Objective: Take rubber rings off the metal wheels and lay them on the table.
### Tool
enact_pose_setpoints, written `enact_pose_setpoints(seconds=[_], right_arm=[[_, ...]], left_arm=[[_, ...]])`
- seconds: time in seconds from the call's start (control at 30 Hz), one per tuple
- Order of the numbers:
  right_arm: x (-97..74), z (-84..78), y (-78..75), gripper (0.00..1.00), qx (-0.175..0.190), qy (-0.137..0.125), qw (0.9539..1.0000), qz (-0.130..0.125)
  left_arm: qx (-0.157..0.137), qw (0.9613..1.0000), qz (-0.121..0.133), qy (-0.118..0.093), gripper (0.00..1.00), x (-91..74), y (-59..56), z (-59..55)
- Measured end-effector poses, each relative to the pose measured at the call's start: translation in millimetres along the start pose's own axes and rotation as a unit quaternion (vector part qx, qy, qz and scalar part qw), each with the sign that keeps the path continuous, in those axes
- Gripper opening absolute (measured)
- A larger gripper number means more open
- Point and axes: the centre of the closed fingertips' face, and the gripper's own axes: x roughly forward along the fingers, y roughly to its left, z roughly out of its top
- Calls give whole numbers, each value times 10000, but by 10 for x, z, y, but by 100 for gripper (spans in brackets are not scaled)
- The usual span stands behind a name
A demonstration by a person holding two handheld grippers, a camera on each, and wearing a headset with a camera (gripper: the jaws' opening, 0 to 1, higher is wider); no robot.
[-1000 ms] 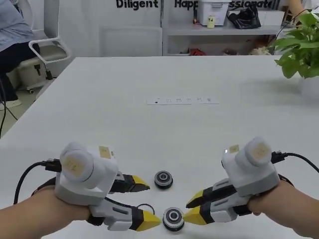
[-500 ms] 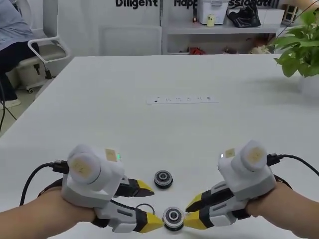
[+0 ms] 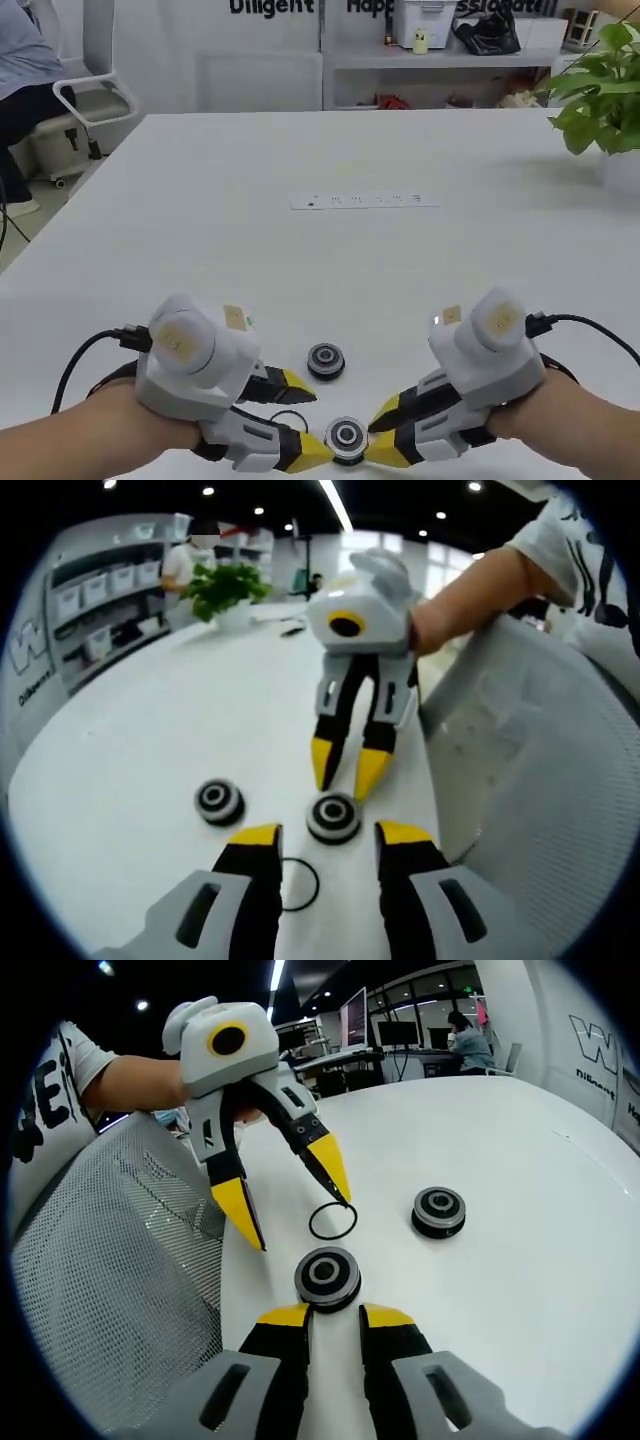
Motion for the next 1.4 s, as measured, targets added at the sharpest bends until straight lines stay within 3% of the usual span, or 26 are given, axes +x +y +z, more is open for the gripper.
enact_pose_setpoints(seconds=[1.4], right_arm=[[28, 16, 13, 14, -155, -37, 9999, 16]], left_arm=[[151, 9997, -119, 157, 19, 261, -54, -21]])
